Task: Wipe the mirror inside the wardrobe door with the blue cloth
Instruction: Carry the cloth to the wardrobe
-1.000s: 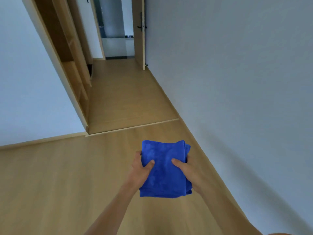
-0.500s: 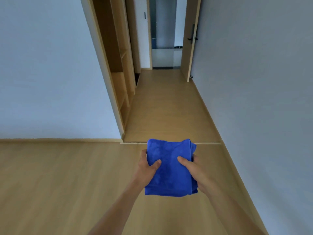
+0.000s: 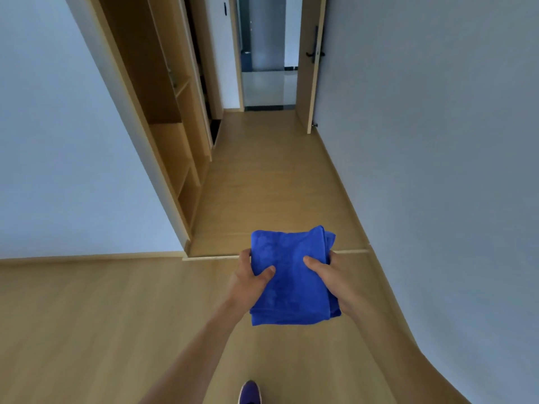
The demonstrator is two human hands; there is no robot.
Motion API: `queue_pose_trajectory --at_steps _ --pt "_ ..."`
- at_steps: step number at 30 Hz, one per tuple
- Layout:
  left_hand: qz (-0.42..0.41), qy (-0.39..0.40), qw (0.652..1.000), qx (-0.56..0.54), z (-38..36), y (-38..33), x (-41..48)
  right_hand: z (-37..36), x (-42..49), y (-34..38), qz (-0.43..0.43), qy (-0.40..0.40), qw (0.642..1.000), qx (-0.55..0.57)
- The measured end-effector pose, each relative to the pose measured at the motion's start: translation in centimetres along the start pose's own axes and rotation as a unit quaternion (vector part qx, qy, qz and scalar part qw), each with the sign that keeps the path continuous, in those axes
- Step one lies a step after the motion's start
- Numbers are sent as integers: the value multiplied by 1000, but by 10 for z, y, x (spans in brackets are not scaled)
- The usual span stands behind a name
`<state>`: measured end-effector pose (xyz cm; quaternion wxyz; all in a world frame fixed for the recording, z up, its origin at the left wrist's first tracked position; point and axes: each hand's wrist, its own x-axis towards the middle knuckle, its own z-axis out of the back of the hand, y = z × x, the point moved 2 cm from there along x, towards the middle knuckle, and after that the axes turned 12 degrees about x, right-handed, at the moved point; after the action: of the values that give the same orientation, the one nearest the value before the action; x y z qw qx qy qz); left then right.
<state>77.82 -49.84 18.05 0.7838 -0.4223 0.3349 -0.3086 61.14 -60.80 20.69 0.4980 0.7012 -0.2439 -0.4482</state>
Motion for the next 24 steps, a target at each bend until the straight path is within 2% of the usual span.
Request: queue_pose_trajectory --at_steps 12,18,24 --pt "20 57 998 6 -23 -36 200 7 169 63 -4 -37 999 -24" --pt "33 51 997 45 -21 -61 287 6 252 81 -29 -27 999 11" --pt "44 33 997 51 -38 -88 374 25 357 112 -31 -15 999 -11"
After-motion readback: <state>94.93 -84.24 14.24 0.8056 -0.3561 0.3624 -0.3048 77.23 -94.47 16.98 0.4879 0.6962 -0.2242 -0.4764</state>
